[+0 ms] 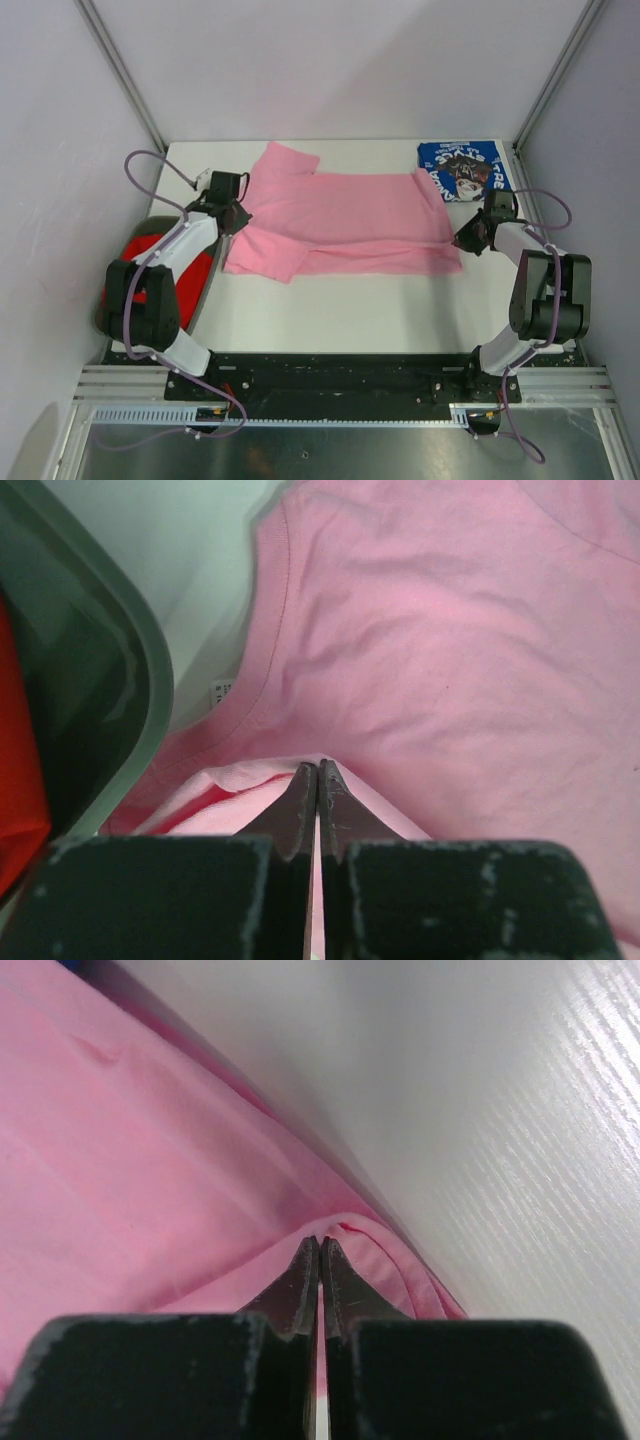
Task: Fold and stack the t-shirts
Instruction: Fold the flattened tshirt in 1/3 of the way
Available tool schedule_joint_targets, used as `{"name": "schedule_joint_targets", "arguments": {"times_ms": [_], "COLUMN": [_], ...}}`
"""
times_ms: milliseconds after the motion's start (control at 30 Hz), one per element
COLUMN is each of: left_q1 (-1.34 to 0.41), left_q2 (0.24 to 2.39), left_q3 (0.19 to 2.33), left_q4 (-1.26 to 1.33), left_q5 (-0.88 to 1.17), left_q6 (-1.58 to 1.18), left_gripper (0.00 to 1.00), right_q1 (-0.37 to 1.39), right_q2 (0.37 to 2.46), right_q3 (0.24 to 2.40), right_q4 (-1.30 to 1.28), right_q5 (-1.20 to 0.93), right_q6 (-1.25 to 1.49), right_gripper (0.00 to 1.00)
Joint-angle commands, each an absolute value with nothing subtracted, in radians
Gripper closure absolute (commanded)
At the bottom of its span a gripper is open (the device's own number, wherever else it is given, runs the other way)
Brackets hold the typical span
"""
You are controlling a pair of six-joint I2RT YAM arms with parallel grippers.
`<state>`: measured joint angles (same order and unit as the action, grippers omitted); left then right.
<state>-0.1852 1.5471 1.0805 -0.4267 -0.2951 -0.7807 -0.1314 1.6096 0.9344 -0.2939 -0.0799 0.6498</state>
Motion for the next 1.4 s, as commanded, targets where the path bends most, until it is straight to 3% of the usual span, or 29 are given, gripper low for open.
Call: {"name": "schedule_joint_targets", "arguments": {"times_ms": [0,67,167,200,300,333,400,500,600,900,1100,1367], "left_q1": [-0.172,-0.164,-0.151,-0.148,-0.145,-0.145,-0.144,-0.149,-0.16,-0.193,-0.196,-0.196], "left_q2": [1.587,1.601,1.615,1.616,1.607,1.595,1.562,1.498,1.436,1.299,1.244,1.191], "left_q3": [1.141,1.145,1.157,1.162,1.171,1.172,1.166,1.131,1.072,0.938,0.893,0.821], "left_q4": [-0.395,-0.395,-0.395,-0.395,-0.395,-0.394,-0.395,-0.394,-0.395,-0.395,-0.395,-0.396], "left_q5": [-0.283,-0.276,-0.254,-0.244,-0.21,-0.197,-0.167,-0.124,-0.088,-0.034,-0.021,-0.044], "left_q6": [-0.725,-0.715,-0.691,-0.679,-0.652,-0.645,-0.634,-0.632,-0.637,-0.647,-0.648,-0.684], "left_gripper": [1.0,1.0,0.98,0.9,0.44,0.34,0.26,0.23,0.23,0.23,0.23,0.25], "right_q1": [-0.122,-0.12,-0.116,-0.114,-0.103,-0.101,-0.104,-0.116,-0.13,-0.153,-0.155,-0.164], "right_q2": [1.623,1.628,1.631,1.628,1.601,1.59,1.566,1.526,1.469,1.399,1.385,1.41], "right_q3": [0.979,0.988,1.013,1.022,1.037,1.038,1.036,0.99,0.912,0.744,0.714,0.705], "right_q4": [-0.264,-0.265,-0.286,-0.296,-0.331,-0.348,-0.401,-0.437,-0.431,-0.361,-0.329,-0.309], "right_q5": [-0.072,-0.074,-0.072,-0.072,-0.055,-0.044,-0.024,-0.031,-0.049,-0.099,-0.101,-0.075], "right_q6": [0.631,0.62,0.601,0.594,0.575,0.572,0.573,0.585,0.595,0.605,0.614,0.609], "right_gripper": [1.0,0.96,0.76,0.7,0.57,0.55,0.56,0.7,0.73,0.71,0.65,0.67]}}
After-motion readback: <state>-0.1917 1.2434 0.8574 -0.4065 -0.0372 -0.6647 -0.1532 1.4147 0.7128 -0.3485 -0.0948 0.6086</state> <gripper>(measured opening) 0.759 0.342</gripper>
